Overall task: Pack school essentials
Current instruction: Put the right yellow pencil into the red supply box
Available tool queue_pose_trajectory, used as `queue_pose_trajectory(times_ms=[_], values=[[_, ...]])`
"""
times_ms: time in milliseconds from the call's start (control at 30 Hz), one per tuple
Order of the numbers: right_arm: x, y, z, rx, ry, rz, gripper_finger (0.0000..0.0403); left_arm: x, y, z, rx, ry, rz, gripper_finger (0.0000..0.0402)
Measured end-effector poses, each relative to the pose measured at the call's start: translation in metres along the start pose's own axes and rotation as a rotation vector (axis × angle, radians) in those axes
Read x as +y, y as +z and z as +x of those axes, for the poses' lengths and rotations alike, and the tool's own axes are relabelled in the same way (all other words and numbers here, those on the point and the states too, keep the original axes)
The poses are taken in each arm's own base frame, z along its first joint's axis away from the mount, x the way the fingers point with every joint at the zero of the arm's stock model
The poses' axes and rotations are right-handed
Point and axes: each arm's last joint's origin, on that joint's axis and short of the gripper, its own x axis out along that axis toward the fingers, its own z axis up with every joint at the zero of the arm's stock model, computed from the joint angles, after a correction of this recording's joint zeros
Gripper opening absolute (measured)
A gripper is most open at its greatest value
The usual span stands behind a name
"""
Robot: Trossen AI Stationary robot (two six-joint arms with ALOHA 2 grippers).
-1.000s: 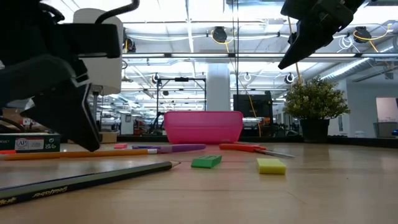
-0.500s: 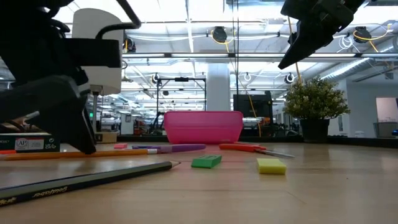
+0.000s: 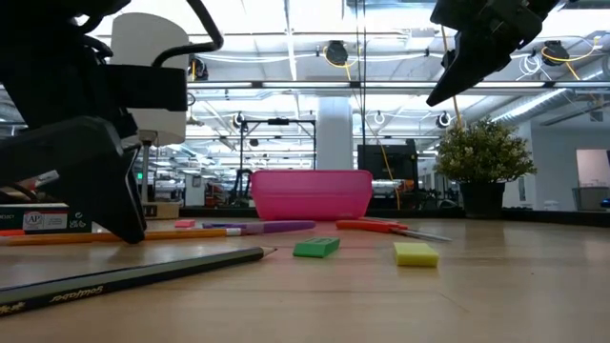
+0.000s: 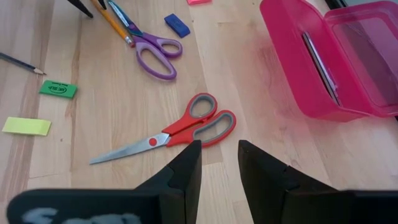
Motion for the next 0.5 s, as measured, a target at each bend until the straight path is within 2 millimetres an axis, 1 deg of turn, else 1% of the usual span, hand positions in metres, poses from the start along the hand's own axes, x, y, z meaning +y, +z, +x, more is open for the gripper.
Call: queue_pose_trajectory(times_ms=[100, 233, 400, 500], values=[[0.000, 0.000, 0.000, 0.000, 0.000, 0.000, 0.0100, 0.002, 0.002, 0.001, 0.024, -0.006, -0.014, 0.0129], [0.000, 0.000, 0.000, 0.000, 0.000, -0.004, 0.0100, 0.010, 0.008, -0.002, 0.049, -0.022, -0.023, 0.0129], [0.000, 0.000, 0.000, 0.000, 0.000, -0.009, 0.0100, 0.024, 0.019, -0.015, 0.036, -0.038, -0.044, 0.0129], [0.000, 0.000, 0.000, -0.001, 0.000, -0.018, 0.0100, 0.029, 0.023, -0.017, 0.056, -0.057, -0.052, 0.0129]])
